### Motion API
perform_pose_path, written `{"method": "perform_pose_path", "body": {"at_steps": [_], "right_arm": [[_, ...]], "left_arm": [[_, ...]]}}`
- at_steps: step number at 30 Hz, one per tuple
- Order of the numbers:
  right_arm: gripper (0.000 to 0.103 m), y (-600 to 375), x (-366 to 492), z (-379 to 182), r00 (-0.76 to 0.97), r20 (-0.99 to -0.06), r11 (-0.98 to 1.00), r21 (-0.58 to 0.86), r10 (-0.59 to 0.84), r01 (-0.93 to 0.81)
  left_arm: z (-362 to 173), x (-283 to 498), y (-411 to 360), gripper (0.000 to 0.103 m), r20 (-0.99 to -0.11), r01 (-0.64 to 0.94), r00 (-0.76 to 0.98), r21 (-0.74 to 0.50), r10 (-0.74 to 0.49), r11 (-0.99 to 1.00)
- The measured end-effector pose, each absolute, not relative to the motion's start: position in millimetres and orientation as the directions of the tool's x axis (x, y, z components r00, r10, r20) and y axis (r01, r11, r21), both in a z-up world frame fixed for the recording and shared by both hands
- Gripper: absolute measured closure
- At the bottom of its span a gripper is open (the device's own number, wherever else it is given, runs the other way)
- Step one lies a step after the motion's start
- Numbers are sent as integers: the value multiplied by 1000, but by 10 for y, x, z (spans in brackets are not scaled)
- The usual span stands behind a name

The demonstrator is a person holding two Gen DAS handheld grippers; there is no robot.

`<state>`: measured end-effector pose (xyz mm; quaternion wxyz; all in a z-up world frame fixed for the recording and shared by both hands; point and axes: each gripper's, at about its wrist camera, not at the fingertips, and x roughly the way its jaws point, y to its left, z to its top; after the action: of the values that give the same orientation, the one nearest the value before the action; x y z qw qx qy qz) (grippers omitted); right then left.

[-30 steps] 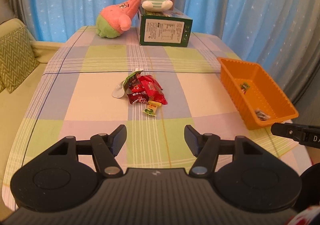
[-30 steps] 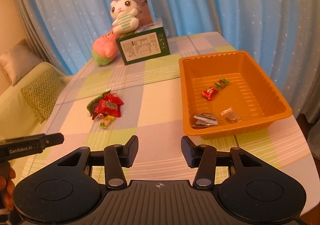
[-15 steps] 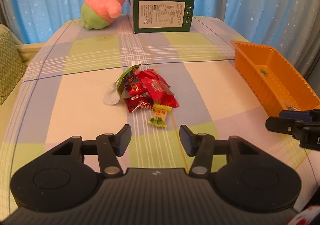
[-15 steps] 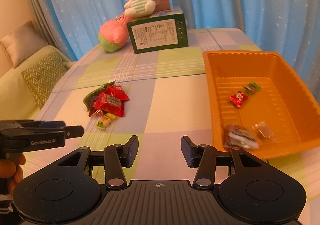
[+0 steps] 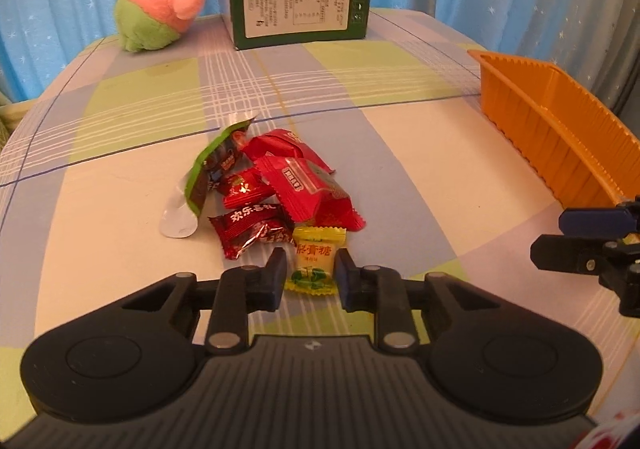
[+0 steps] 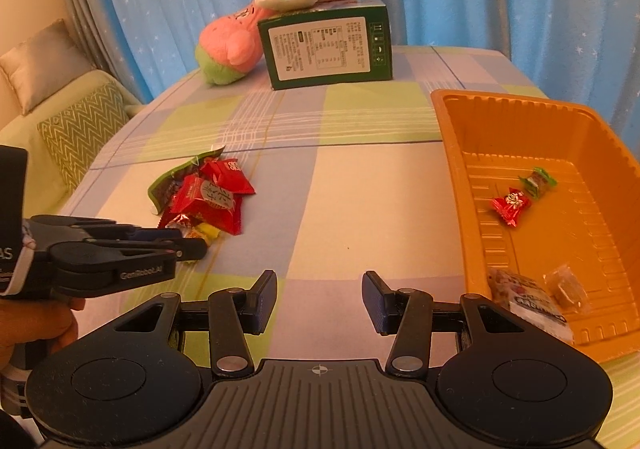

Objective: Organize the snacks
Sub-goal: 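Grasp the yellow candy with the left gripper while the right grasps a red packet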

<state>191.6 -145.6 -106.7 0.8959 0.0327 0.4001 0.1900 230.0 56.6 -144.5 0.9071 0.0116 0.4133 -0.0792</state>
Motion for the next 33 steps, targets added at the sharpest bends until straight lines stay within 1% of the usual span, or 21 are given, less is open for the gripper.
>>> {"method": "perform_pose_path", "body": {"at_steps": [3, 9, 15, 17, 20, 26, 30, 33], "right_arm": [[55, -1417, 1963, -1081, 604, -707, 924, 204, 368, -324], [55, -1241, 2078, -1079, 597, -697, 906, 192, 397, -378], [55, -912, 2243, -1129, 574, -690, 861, 146, 442, -488], [55, -813, 2315, -1175, 556, -694, 841, 133, 457, -525], [55, -644, 2388, -1222, 549, -694, 805, 75, 465, -588], [55, -320, 2447, -1328, 558, -691, 711, -91, 460, -698], [55, -181, 2482, -1433, 566, -694, 659, -173, 446, -732], [55, -89, 2484, -1486, 579, -683, 621, -231, 445, -749]], "left_arm": [[-1431, 2287, 613, 85, -749, 139, 648, -63, -139, 988], [-1337, 2122, 763, 85, -746, 99, 656, -63, -113, 993], [-1401, 2099, 980, 85, -754, 16, 655, -44, -44, 999], [-1405, 2084, 1061, 85, -748, -9, 662, -63, -41, 998], [-1416, 2080, 1144, 85, -738, -32, 674, -69, -29, 997], [-1437, 2060, 1296, 84, -722, -68, 688, -152, -64, 986], [-1431, 2040, 1299, 78, -717, -74, 694, -157, -62, 985], [-1427, 2038, 1285, 76, -715, -62, 695, -160, -72, 985]]}}
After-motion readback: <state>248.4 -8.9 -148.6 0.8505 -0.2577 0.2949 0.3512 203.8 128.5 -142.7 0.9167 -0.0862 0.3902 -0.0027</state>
